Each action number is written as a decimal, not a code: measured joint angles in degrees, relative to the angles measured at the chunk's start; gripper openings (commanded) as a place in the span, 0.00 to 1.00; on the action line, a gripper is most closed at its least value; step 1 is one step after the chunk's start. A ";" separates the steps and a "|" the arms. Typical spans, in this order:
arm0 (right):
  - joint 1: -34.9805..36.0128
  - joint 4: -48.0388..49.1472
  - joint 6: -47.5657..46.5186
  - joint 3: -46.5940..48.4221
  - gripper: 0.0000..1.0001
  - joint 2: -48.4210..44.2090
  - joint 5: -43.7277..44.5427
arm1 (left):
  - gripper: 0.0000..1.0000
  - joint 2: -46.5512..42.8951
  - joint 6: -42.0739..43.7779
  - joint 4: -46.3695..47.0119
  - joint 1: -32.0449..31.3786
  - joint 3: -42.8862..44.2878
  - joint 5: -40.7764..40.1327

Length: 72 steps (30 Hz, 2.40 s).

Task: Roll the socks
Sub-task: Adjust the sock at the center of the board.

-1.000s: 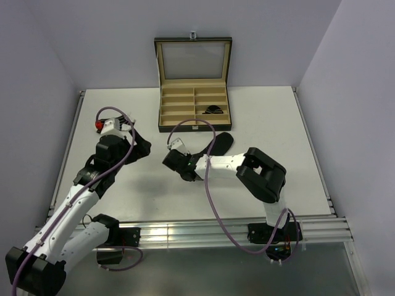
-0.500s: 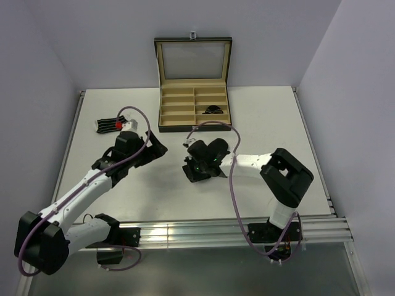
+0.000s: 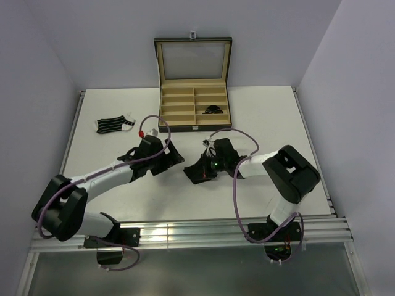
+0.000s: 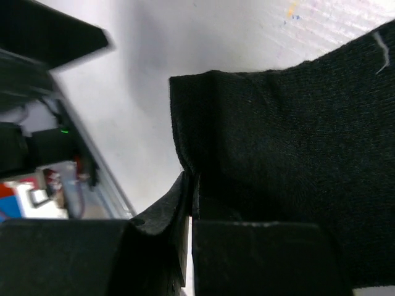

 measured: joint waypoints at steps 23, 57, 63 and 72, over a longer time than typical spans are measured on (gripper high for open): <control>-4.72 12.41 6.67 -2.71 0.00 4.00 -8.85 | 0.81 13.53 -4.63 5.99 -3.87 3.76 1.33; -6.10 12.15 8.20 -3.96 0.00 4.07 -9.79 | 0.00 19.71 -2.89 -8.44 -4.07 12.61 -0.57; -6.45 9.88 9.33 -3.96 0.00 4.52 -8.57 | 0.09 19.71 -2.51 -9.27 -4.13 12.94 -0.52; -8.11 8.52 11.17 -3.48 0.00 6.58 -10.25 | 0.71 18.38 -1.38 -8.83 -3.98 13.55 -1.97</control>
